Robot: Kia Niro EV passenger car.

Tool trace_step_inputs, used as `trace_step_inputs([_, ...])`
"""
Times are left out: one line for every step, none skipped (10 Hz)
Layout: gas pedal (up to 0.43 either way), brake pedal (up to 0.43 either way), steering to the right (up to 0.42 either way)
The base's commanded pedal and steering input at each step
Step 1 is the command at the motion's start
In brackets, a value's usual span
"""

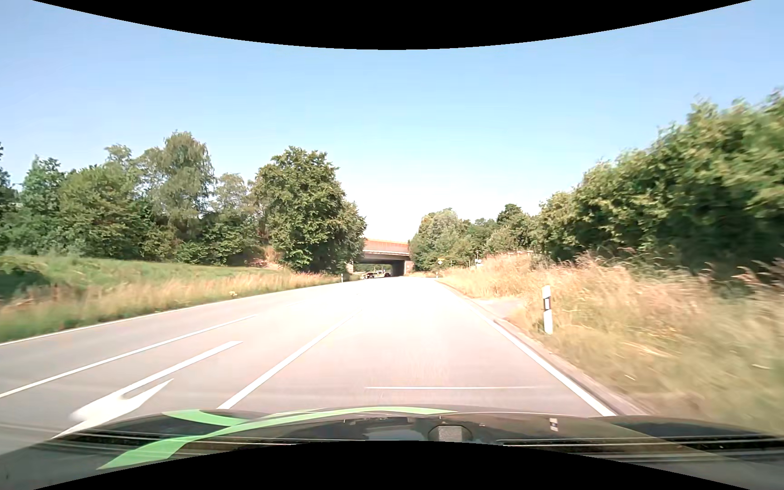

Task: Follow the waypoints while adhering to traffic rules and regulations

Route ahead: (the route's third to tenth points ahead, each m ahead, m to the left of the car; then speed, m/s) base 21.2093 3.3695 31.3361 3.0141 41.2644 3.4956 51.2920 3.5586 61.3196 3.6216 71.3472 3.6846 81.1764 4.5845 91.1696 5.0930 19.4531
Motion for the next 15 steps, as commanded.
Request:
trace_step_inputs([0.169, 0.0, -0.005])
trace_step_inputs([0.15, 0.0, -0.005])
trace_step_inputs([0.15, 0.0, -0.005])
trace_step_inputs([0.157, 0.0, -0.005])
trace_step_inputs([0.177, 0.0, -0.005])
trace_step_inputs([0.177, 0.0, -0.005])
trace_step_inputs([0.177, 0.0, -0.005])
trace_step_inputs([0.177, 0.0, -0.005])
trace_step_inputs([0.177, 0.0, -0.005])
trace_step_inputs([0.177, 0.0, -0.005])
trace_step_inputs([0.177, 0.0, -0.005])
trace_step_inputs([0.177, 0.0, -0.005])
trace_step_inputs([0.189, 0.0, -0.005])
trace_step_inputs([0.197, 0.0, -0.005])
trace_step_inputs([0.197, 0.0, -0.005])
